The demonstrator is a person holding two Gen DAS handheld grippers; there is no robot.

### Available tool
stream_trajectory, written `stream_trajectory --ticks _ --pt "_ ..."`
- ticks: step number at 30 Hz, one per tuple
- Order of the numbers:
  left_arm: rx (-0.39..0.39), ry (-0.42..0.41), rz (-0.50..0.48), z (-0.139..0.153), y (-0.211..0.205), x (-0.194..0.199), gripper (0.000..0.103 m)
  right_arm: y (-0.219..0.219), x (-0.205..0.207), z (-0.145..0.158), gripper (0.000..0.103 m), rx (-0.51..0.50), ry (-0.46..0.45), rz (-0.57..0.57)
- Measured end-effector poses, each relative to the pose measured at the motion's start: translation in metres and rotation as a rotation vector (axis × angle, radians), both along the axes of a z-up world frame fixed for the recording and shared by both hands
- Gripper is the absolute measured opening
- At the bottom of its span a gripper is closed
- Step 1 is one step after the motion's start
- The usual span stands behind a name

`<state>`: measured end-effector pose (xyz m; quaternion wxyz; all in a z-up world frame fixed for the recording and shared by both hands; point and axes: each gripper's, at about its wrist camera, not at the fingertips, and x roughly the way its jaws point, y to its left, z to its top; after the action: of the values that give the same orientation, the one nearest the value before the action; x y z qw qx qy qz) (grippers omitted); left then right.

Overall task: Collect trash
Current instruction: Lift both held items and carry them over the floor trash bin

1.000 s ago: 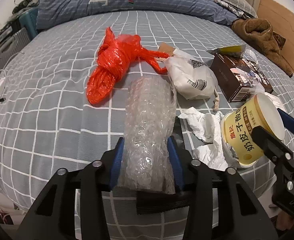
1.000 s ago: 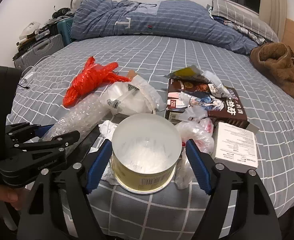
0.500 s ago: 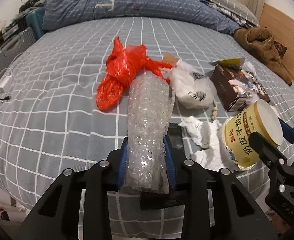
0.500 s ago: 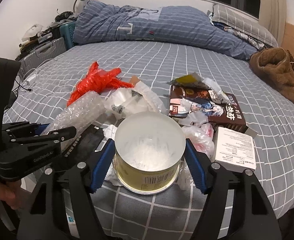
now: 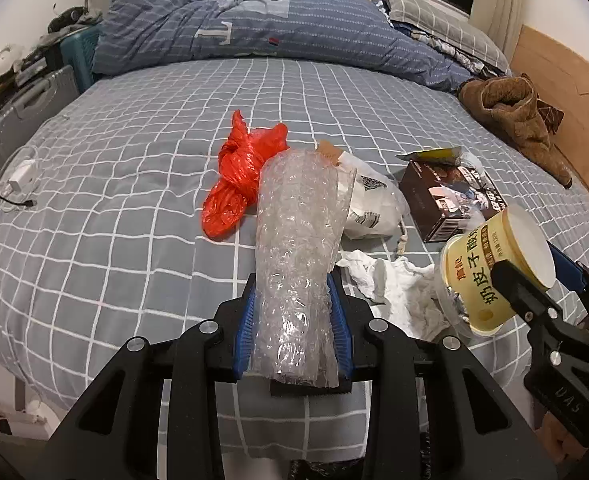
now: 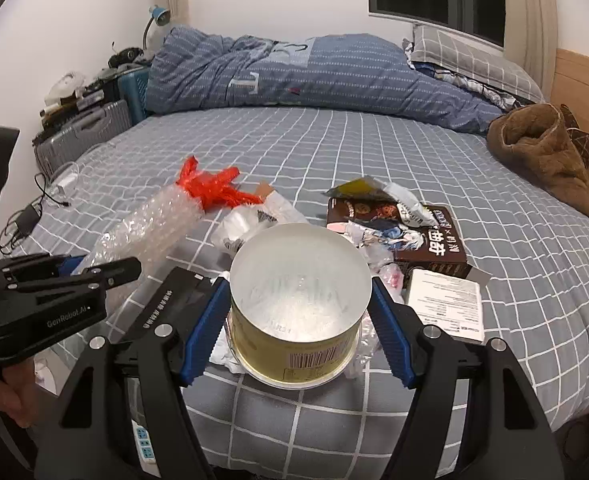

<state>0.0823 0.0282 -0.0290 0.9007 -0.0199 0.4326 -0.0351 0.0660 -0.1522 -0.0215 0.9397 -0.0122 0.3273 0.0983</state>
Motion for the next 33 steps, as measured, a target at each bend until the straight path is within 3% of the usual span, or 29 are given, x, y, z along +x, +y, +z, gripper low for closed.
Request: stream_trajectory --ticks 33 --pt "0.004 -0.037 0.009 0.023 -0.017 -0.097 0.033 -0.03 -0.083 0.037 0.067 0.037 -0.051 -0.008"
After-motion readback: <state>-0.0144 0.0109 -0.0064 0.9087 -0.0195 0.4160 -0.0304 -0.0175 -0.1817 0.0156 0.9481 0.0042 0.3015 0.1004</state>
